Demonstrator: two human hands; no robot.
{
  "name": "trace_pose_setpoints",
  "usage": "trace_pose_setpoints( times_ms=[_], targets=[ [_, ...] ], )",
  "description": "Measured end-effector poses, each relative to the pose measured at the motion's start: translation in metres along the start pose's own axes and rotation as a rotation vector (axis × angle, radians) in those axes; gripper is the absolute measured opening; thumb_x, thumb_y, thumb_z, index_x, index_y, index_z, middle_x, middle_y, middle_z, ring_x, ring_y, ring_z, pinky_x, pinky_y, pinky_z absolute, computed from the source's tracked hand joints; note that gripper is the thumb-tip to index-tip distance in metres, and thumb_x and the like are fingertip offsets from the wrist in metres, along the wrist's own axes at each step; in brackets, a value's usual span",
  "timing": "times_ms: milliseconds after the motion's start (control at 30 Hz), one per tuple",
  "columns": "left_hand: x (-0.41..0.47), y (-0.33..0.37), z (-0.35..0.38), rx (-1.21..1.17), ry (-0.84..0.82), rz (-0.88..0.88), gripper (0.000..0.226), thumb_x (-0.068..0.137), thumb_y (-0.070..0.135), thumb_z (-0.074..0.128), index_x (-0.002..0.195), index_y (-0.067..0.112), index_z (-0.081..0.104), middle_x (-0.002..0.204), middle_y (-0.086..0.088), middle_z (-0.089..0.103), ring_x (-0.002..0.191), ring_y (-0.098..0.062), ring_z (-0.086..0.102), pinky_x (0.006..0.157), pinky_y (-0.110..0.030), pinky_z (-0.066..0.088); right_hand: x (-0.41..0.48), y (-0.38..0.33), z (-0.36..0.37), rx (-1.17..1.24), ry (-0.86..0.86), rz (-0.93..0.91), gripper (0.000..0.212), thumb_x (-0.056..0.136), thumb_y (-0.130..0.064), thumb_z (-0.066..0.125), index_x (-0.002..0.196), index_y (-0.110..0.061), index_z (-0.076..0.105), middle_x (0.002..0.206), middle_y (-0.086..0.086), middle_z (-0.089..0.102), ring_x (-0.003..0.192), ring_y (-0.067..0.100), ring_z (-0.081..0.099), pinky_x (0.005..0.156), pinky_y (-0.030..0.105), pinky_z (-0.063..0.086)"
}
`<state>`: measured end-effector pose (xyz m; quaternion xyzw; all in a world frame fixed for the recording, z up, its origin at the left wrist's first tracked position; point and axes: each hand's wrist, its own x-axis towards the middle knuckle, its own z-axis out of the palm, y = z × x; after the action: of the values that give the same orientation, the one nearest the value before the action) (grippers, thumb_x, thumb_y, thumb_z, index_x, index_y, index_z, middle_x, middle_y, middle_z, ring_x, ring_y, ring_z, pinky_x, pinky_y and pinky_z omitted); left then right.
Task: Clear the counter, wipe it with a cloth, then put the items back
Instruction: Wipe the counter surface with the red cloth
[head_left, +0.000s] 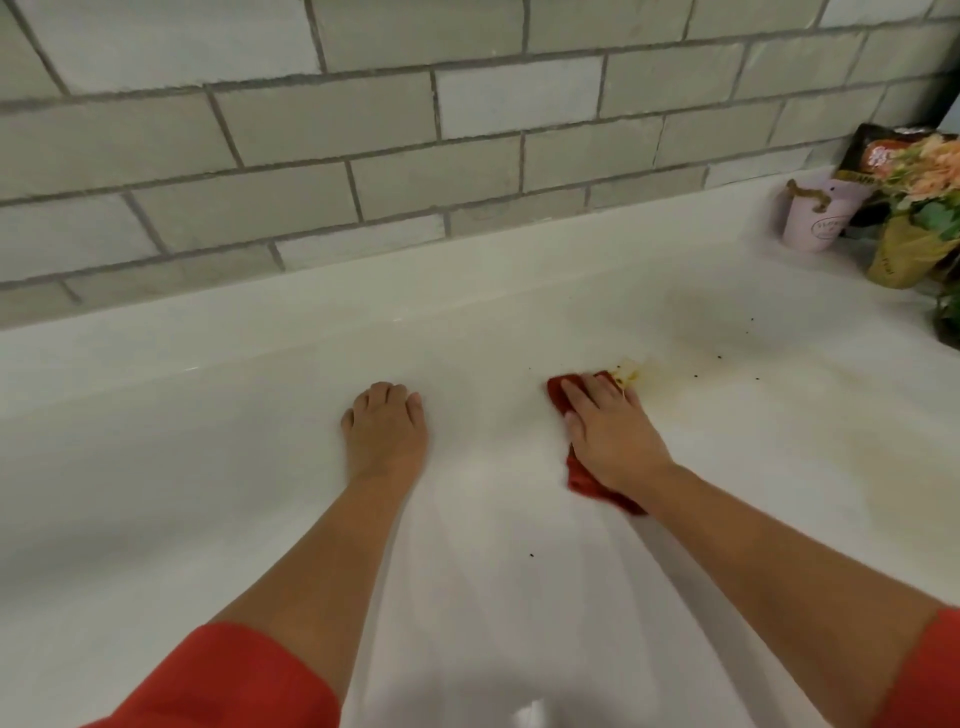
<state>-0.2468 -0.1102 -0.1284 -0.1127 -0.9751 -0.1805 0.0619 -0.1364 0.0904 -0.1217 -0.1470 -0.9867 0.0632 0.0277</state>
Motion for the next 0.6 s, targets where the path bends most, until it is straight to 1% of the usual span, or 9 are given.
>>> trace_pose_setpoints(
  times_ms=[33, 67, 100, 167, 267, 333, 400, 500, 600],
  targets=[
    [0.000, 0.000, 0.001, 0.009, 0.005, 0.000, 0.038, 0.100, 0.027, 0.029, 0.125, 0.009, 0.052, 0.132, -0.008, 0.048, 0.124, -0.026, 0.040, 0.103, -0.037, 0.027, 0.018, -0.002, 0.001, -0.008, 0.004, 0.041, 0.053, 0.099, -0.033, 0.016, 0.149, -0.016, 0.019, 0.157, 0.007, 0.017, 0.146, 0.022, 0.012, 0.118, 0.036, 0.003],
    [0.001, 0.000, 0.002, 0.021, 0.011, 0.003, 0.038, 0.100, 0.027, 0.029, 0.124, 0.009, 0.052, 0.131, -0.008, 0.048, 0.124, -0.027, 0.040, 0.103, -0.038, 0.027, 0.034, -0.007, 0.003, -0.004, 0.005, 0.070, 0.050, 0.101, -0.029, 0.021, 0.149, -0.014, 0.019, 0.156, 0.008, 0.018, 0.146, 0.023, 0.012, 0.119, 0.037, 0.003],
    [0.001, 0.000, 0.003, 0.032, 0.014, 0.008, 0.038, 0.100, 0.027, 0.029, 0.124, 0.009, 0.052, 0.131, -0.008, 0.048, 0.124, -0.027, 0.040, 0.104, -0.038, 0.028, 0.048, -0.013, 0.006, -0.002, 0.000, 0.083, 0.050, 0.101, -0.027, 0.022, 0.148, -0.012, 0.019, 0.156, 0.009, 0.018, 0.146, 0.023, 0.011, 0.119, 0.037, 0.003],
    [0.001, -0.001, 0.005, 0.038, 0.014, 0.010, 0.038, 0.100, 0.027, 0.029, 0.125, 0.008, 0.051, 0.131, -0.009, 0.048, 0.125, -0.028, 0.039, 0.104, -0.039, 0.028, 0.066, -0.029, 0.010, 0.017, -0.010, 0.050, 0.050, 0.101, -0.026, 0.022, 0.149, -0.012, 0.018, 0.157, 0.009, 0.016, 0.146, 0.022, 0.010, 0.120, 0.036, 0.002],
    [0.002, -0.001, 0.005, 0.036, 0.019, 0.011, 0.038, 0.100, 0.027, 0.029, 0.125, 0.009, 0.052, 0.131, -0.008, 0.048, 0.124, -0.027, 0.039, 0.104, -0.039, 0.027, 0.055, -0.049, 0.011, 0.075, -0.028, -0.124, 0.049, 0.101, -0.026, 0.023, 0.149, -0.015, 0.019, 0.157, 0.005, 0.016, 0.146, 0.020, 0.011, 0.119, 0.032, 0.001],
    [0.001, -0.001, 0.005, 0.031, 0.021, 0.012, 0.038, 0.100, 0.027, 0.029, 0.125, 0.009, 0.052, 0.131, -0.008, 0.048, 0.125, -0.027, 0.039, 0.104, -0.039, 0.027, 0.023, -0.051, 0.009, 0.109, -0.010, -0.275, 0.050, 0.099, -0.028, 0.021, 0.148, -0.016, 0.026, 0.156, 0.004, 0.022, 0.144, 0.019, 0.018, 0.118, 0.029, 0.003],
    [0.001, -0.001, 0.004, 0.032, 0.018, 0.010, 0.038, 0.100, 0.027, 0.029, 0.125, 0.009, 0.051, 0.132, -0.007, 0.048, 0.125, -0.026, 0.039, 0.104, -0.038, 0.026, -0.004, -0.041, 0.007, 0.159, 0.010, -0.336, 0.055, 0.094, -0.030, 0.019, 0.146, -0.017, 0.032, 0.153, 0.003, 0.029, 0.142, 0.018, 0.023, 0.117, 0.026, 0.005],
    [-0.001, 0.000, 0.003, 0.036, 0.016, 0.015, 0.038, 0.100, 0.027, 0.029, 0.126, 0.010, 0.051, 0.132, -0.007, 0.048, 0.125, -0.026, 0.039, 0.105, -0.038, 0.026, 0.007, -0.013, 0.002, 0.159, 0.060, -0.235, 0.045, 0.101, -0.020, 0.028, 0.146, -0.017, 0.032, 0.152, 0.002, 0.030, 0.140, 0.018, 0.028, 0.114, 0.021, 0.008],
    [-0.001, 0.000, 0.004, 0.040, 0.027, 0.019, 0.037, 0.100, 0.027, 0.029, 0.125, 0.009, 0.051, 0.131, -0.007, 0.049, 0.125, -0.026, 0.040, 0.105, -0.038, 0.026, 0.050, -0.008, -0.002, 0.127, 0.039, -0.048, 0.048, 0.101, -0.019, 0.030, 0.148, -0.015, 0.024, 0.155, 0.004, 0.023, 0.143, 0.020, 0.021, 0.116, 0.027, 0.010]
  ],
)
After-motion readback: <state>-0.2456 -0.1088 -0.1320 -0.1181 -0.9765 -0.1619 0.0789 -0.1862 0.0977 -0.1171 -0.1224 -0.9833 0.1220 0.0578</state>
